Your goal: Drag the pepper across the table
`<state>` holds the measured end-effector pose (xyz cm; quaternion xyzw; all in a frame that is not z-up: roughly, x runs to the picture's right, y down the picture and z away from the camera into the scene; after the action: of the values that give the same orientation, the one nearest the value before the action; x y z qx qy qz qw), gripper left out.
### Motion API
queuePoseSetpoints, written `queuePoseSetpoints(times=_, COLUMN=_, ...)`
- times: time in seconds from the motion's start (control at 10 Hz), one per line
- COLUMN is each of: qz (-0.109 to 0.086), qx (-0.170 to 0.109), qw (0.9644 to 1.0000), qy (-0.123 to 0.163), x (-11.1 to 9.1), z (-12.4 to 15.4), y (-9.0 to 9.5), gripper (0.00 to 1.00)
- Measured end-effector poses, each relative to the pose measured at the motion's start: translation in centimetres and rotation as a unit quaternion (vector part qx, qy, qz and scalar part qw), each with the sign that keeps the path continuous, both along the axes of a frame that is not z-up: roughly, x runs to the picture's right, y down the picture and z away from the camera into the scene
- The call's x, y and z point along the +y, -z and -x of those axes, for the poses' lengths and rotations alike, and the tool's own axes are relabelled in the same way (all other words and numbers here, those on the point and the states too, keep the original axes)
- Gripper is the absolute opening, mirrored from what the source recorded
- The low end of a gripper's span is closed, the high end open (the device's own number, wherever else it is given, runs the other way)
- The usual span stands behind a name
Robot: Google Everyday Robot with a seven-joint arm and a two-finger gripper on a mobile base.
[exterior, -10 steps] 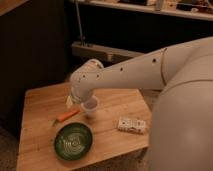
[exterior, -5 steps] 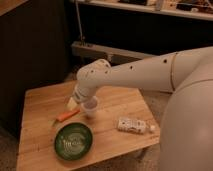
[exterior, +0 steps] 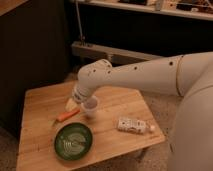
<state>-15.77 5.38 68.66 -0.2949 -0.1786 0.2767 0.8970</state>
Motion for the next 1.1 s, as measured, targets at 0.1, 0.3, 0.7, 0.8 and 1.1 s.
queuePoseSetpoints(times=0.1, qz=-0.018, qx=-0.029, qw=0.9988, qy=0.036, x=0.0, z=0.7, y=0.6, gripper=0.65)
queuePoseSetpoints(times=0.3, qz=-0.071, qx=-0.09, qw=0.9859, qy=0.122, x=-0.3, z=1.8, y=2.1, gripper=0.65)
queuePoseSetpoints(times=0.7, qz=-0.141, qx=-0.106, qw=0.9638, qy=0.2, x=-0.6, z=2.7, y=2.9, gripper=0.65)
queuePoseSetpoints(times=0.8, qz=-0.141, qx=-0.107, qw=0.9637, qy=0.2, x=-0.6, z=2.7, y=2.9, gripper=0.65)
queuePoseSetpoints(times=1.1, qz=-0.152, qx=-0.138, qw=0.9484, qy=0.241, x=-0.5, z=3.8, y=1.2, gripper=0.65)
